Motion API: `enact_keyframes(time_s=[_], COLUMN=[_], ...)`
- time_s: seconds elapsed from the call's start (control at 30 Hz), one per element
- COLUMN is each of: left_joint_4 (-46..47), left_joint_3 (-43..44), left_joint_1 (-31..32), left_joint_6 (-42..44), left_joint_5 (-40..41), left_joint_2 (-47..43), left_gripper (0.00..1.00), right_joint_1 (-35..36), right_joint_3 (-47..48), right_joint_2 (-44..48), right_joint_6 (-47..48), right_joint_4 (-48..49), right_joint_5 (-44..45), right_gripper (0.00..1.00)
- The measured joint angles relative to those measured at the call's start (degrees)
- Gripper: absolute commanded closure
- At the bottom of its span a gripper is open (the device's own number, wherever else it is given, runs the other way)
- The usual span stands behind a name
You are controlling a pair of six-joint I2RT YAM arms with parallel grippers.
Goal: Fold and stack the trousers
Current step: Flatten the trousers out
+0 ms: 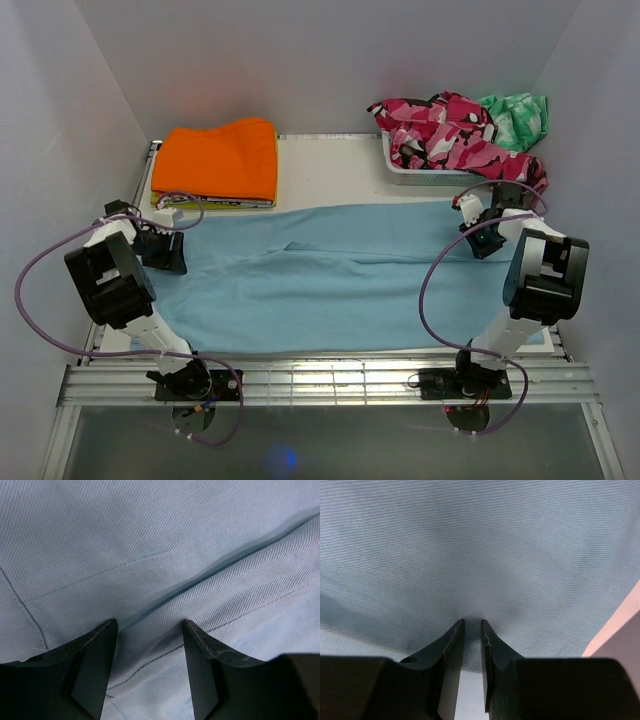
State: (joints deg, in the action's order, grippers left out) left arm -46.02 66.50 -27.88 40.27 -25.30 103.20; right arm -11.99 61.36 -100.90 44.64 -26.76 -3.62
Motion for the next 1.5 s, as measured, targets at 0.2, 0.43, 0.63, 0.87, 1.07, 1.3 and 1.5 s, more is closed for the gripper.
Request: enact_keyframes(time_s=[0.2,0.43,0.63,0.87,1.07,1.3,1.5], left_joint_4=[-4.7,-12.8,-14.2,-20.8,-24.4,-25.0,-21.0], left_joint_3=[-2.6,17.3,37.5,49.6,51.2,50.8,42.0], left_joint_1=[0.3,0.2,0.1,0.1,0.5,1.9,4.2], left_joint_6=[5.7,11.7,16.9,24.2,28.4,31.5,31.6], left_joint_5=[-0.1,-4.1,-8.5,-10.3,-11.1,-9.4,-4.7], left_joint_2=[-2.8,-2.4,1.7,18.1,26.1,27.0,27.5], left_gripper=[0.15,0.02,0.21,0.26,0.24,0.25,0.39], right_joint_1=[-3.1,-4.6,-4.9,-5.0,-5.4,-5.6,-5.6], right_joint_3=[-5.0,2.0,22.1,35.5,43.4,48.1,49.6], right_joint_2=[4.7,5.2,3.9,-7.1,-17.2,-20.7,-23.9], right_joint_6=[6.1,12.7,16.4,21.5,24.4,27.0,28.7], right_joint_4=[-1.7,-19.5,-27.1,-29.0,-30.5,-30.6,-30.6], right_joint_5=[0.8,-4.9,-12.0,-13.7,-15.6,-16.7,-16.5], right_gripper=[0.78,0.27,0.02,0.0,0.04,0.07,0.08])
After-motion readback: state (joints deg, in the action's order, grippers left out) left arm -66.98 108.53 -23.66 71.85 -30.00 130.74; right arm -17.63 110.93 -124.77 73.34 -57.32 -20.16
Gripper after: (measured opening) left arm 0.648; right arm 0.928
